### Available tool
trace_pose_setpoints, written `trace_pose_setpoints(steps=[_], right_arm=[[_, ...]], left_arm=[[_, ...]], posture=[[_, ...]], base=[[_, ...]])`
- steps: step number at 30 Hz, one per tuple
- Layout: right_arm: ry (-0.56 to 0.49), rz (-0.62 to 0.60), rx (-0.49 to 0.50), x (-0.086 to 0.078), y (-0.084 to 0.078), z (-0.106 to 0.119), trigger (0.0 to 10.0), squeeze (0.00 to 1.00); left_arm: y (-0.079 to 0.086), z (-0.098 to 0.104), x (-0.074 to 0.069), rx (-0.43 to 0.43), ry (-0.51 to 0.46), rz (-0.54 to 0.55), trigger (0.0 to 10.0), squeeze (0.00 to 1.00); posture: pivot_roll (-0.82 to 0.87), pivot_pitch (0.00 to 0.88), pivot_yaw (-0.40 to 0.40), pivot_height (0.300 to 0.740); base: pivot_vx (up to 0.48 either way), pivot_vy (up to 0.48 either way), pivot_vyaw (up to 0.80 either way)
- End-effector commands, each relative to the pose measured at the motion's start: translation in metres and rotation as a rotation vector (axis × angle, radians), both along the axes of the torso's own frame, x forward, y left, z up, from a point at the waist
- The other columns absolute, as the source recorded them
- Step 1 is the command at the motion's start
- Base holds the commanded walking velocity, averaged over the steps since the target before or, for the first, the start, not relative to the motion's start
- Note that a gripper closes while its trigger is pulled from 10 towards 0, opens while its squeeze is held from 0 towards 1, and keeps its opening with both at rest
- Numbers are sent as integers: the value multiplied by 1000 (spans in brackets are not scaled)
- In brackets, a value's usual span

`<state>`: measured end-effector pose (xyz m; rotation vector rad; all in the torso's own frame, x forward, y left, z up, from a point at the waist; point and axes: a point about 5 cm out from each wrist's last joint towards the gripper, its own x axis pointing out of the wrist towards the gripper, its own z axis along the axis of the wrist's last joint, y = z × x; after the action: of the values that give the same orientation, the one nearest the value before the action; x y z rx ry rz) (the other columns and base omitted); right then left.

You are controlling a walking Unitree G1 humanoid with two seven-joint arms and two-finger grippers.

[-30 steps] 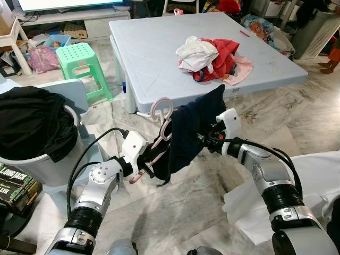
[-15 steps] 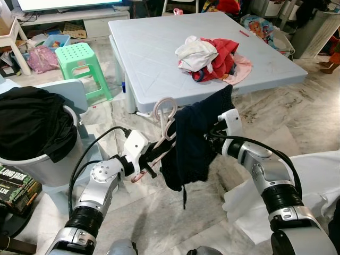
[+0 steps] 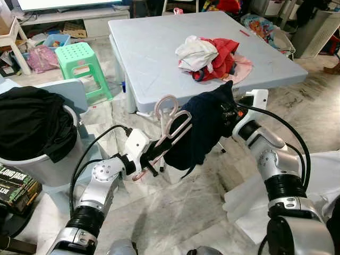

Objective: Hang hanger

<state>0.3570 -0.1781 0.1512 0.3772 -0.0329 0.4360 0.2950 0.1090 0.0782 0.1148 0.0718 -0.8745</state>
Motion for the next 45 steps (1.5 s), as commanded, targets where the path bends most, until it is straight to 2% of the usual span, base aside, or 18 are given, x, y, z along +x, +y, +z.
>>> trace_pose_setpoints(steps=[1, 4, 7, 10, 14, 17, 21, 22, 27, 28, 30, 31, 34, 35, 36, 37, 43, 45], right_arm=[[-116, -88, 32, 8, -10, 31, 0, 0], [-145, -159, 36, 14, -16, 43, 0, 0], [-186, -294, 36, 23, -28, 63, 0, 0], [-184, -412, 37, 30, -37, 76, 0, 0], [-238, -467, -7, 34, -36, 90, 0, 0], [-231, -524, -60, 35, -38, 89, 0, 0], [-149, -699, -166, 31, -56, 70, 0, 0], [-152, -712, -229, 27, -60, 64, 0, 0], [-138, -726, -285, 19, -66, 49, 0, 0], [-123, -730, -307, 14, -69, 39, 0, 0], [-102, -732, -325, 10, -71, 29, 0, 0], [-89, -728, -335, 5, -72, 21, 0, 0], [-80, -727, -346, 0, -72, 13, 0, 0], [-73, -708, -356, -4, -70, 6, 0, 0], [-73, -677, -373, -9, -65, 0, 6118, 0], [-88, -620, -407, -15, -57, -7, 10000, 0], [-116, -558, -418, -21, -44, -8, 10000, 0], [-145, -555, -412, -19, -40, -2, 10000, 0]], left_arm=[[1, 8, 5, 13, -42, 0, 0, 0], [3, 6, 5, 28, -37, 3, 0, 0], [5, 5, 0, 59, -49, -30, 0, 0], [6, 6, -5, 75, -56, -53, 0, 0], [12, 2, -12, 88, -39, -58, 0, 0], [16, -1, -16, 100, -29, -52, 0, 0], [25, -4, -23, 105, -10, -16, 0, 0], [30, -5, -24, 89, -6, 53, 0, 0], [35, 0, -27, 43, -16, 148, 0, 0], [36, 4, -28, 27, -32, 205, 2314, 0], [37, 7, -28, 21, -58, 265, 2314, 0], [39, 11, -26, 3, -65, 321, 4431, 0], [40, 14, -26, -18, -64, 382, 4431, 0], [42, 16, -26, -35, -66, 434, 8510, 0], [45, 18, -24, -54, -60, 478, 10000, 0], [48, 23, -23, -83, -55, 539, 10000, 0], [47, 35, -16, -152, -69, 566, 10000, 0], [43, 48, -11, -172, -106, 562, 10000, 0]], posture=[[-16, 0, -32, 740], [-14, 0, -31, 740], [-12, 0, -30, 740], [-9, 0, -29, 740], [0, 0, -29, 740], [0, 0, -29, 740], [27, 0, -40, 740], [32, 0, -39, 740], [27, 0, -32, 740], [28, 0, -28, 740], [28, 0, -28, 740], [30, 0, -27, 740], [31, 0, -25, 740], [32, 0, -19, 740], [32, 0, -18, 740], [33, 8, -16, 740], [30, 17, -11, 740], [27, 19, -10, 740]], base=[[0, 0, 0], [0, 0, 0], [0, 0, 0], [0, 0, 0], [0, 0, 0], [0, 0, 0], [0, 0, 0], [0, 0, 0], [0, 0, 0], [0, 0, 0], [0, 0, 0], [0, 0, 0], [0, 0, 0], [0, 0, 0], [0, 0, 0], [0, 0, 0], [0, 0, 0], [285, 0, 0]])
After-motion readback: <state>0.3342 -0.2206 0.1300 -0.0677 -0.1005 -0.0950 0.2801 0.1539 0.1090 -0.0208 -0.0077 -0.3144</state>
